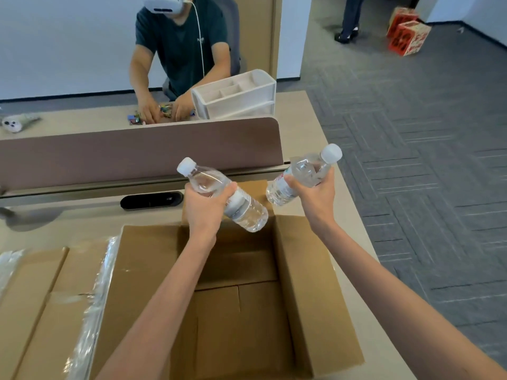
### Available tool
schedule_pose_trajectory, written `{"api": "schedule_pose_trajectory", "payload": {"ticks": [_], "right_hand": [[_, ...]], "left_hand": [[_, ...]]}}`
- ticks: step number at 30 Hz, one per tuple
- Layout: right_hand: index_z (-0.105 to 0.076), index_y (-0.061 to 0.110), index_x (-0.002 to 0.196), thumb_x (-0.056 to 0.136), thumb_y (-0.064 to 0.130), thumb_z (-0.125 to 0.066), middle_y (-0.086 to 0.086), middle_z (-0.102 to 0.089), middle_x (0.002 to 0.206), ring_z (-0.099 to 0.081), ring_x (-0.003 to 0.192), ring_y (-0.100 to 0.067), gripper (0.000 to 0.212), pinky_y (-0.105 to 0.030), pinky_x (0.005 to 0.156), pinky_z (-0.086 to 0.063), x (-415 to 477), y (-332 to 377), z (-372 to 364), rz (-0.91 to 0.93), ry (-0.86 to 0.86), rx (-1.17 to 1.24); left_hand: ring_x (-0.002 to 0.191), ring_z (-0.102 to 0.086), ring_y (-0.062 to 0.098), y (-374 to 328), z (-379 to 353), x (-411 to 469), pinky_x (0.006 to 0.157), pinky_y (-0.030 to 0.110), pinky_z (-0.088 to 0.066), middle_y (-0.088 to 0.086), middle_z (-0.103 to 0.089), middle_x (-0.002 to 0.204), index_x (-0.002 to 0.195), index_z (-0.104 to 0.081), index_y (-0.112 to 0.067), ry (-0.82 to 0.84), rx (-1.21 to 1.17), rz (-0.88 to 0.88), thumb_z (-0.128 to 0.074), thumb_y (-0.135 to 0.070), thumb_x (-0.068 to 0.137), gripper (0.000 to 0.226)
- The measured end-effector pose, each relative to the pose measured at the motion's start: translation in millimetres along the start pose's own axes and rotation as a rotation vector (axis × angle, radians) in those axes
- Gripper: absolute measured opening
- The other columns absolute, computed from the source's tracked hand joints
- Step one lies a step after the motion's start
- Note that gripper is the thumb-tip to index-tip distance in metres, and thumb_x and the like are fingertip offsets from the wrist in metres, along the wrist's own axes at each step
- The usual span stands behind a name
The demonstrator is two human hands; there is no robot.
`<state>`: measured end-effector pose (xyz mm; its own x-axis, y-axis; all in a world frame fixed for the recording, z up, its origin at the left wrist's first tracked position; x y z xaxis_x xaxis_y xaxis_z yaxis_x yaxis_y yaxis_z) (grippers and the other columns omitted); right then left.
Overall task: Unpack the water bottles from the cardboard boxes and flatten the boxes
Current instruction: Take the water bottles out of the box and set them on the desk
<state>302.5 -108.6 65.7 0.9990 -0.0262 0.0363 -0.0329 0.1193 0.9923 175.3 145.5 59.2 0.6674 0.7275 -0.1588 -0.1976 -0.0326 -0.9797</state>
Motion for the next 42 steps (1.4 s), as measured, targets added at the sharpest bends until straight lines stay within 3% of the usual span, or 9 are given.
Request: {"api": "schedule_pose_trajectory", "payload": {"ticks": [3, 8, 13, 20, 24, 29, 33, 42], "right_hand": [[-0.044, 0.035, 0.111, 0.064, 0.039, -0.085, 0.011, -0.058, 0.109, -0.059, 0.105, -0.012, 0.063, -0.043, 0.095, -0.051, 12.8, -8.8, 2.2, 0.001, -0.010, -0.022], [-0.045, 0.025, 0.113, 0.068, 0.026, -0.086, -0.001, -0.058, 0.112, -0.058, 0.104, -0.017, 0.061, -0.036, 0.093, -0.051, 35.0, -27.7, 3.3, -0.004, -0.034, -0.039], [-0.047, 0.020, 0.109, 0.066, 0.024, -0.087, -0.006, -0.056, 0.109, -0.057, 0.101, -0.022, 0.058, -0.039, 0.088, -0.050, 57.1, -56.8, -2.0, -0.012, 0.005, -0.123], [-0.044, 0.012, 0.111, 0.070, 0.019, -0.083, -0.002, -0.042, 0.106, -0.046, 0.093, -0.016, 0.057, -0.030, 0.080, -0.043, 76.5, -82.9, -20.9, 0.051, 0.085, -0.328], [-0.043, 0.011, 0.114, 0.072, 0.023, -0.082, 0.000, -0.041, 0.109, -0.046, 0.090, -0.015, 0.059, -0.029, 0.073, -0.040, 86.0, -96.9, -37.8, 0.060, 0.147, -0.444], [-0.043, 0.011, 0.118, 0.071, 0.025, -0.082, -0.004, -0.044, 0.113, -0.050, 0.093, -0.020, 0.062, -0.037, 0.076, -0.047, 93.8, -113.1, -51.1, 0.016, 0.177, -0.497], [-0.044, 0.011, 0.120, 0.072, 0.024, -0.082, -0.005, -0.045, 0.113, -0.051, 0.094, -0.021, 0.063, -0.036, 0.077, -0.047, 96.4, -120.5, -54.7, -0.001, 0.176, -0.527], [-0.040, 0.011, 0.117, 0.073, 0.022, -0.081, -0.003, -0.043, 0.115, -0.053, 0.097, -0.024, 0.061, -0.042, 0.076, -0.050, 100.9, -128.6, -54.6, -0.043, 0.182, -0.533]], "left_hand": [[0.101, -0.068, 0.013, -7.2, -16.3, 15.0, 0.091, 0.046, -0.057, -0.003, -0.069, 0.111, 0.124, -0.051, -0.018, -0.023, -0.101, -0.005, -0.089, -0.041, 0.058, 0.079], [0.111, -0.064, 0.018, 6.6, -46.4, 31.5, 0.095, 0.047, -0.054, 0.000, -0.063, 0.123, 0.136, -0.041, -0.022, -0.061, -0.219, 0.067, -0.092, -0.036, 0.055, 0.097], [0.123, -0.053, 0.017, 17.7, -72.9, 36.5, 0.109, 0.034, -0.043, 0.000, -0.054, 0.133, 0.144, -0.033, -0.019, -0.105, -0.167, 0.032, -0.087, -0.015, 0.072, 0.090], [0.126, -0.049, 0.014, 34.2, -93.0, 43.6, 0.112, 0.033, -0.037, -0.002, -0.051, 0.135, 0.143, -0.034, -0.020, -0.137, -0.087, 0.002, -0.086, -0.015, 0.074, 0.086], [0.121, -0.048, 0.012, 47.5, -94.7, 44.1, 0.106, 0.027, -0.037, -0.006, -0.049, 0.130, 0.142, -0.034, -0.021, -0.135, -0.071, 0.024, -0.085, -0.014, 0.074, 0.085], [0.121, -0.049, 0.014, 54.8, -95.7, 51.7, 0.108, 0.030, -0.037, -0.005, -0.050, 0.128, 0.139, -0.036, -0.020, -0.130, -0.028, 0.012, -0.086, -0.015, 0.073, 0.083], [0.113, -0.049, 0.011, 55.4, -101.4, 57.5, 0.100, 0.026, -0.037, -0.020, -0.048, 0.113, 0.125, -0.035, -0.031, -0.114, 0.000, -0.012, -0.086, -0.015, 0.072, 0.076], [0.103, -0.051, 0.012, 56.1, -123.2, 67.0, 0.090, 0.022, -0.037, -0.011, -0.052, 0.106, 0.116, -0.039, -0.026, -0.077, 0.102, -0.032, -0.084, -0.006, 0.071, 0.068]]}}
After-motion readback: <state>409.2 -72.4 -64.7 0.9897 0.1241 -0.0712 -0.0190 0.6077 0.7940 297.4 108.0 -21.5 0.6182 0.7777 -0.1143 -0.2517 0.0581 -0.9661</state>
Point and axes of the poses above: each hand's wrist, its own x-axis towards the middle knuckle, its own z-axis out of the back of the hand, y = z × x, the point moved 9 cm from there along x, towards the middle knuckle
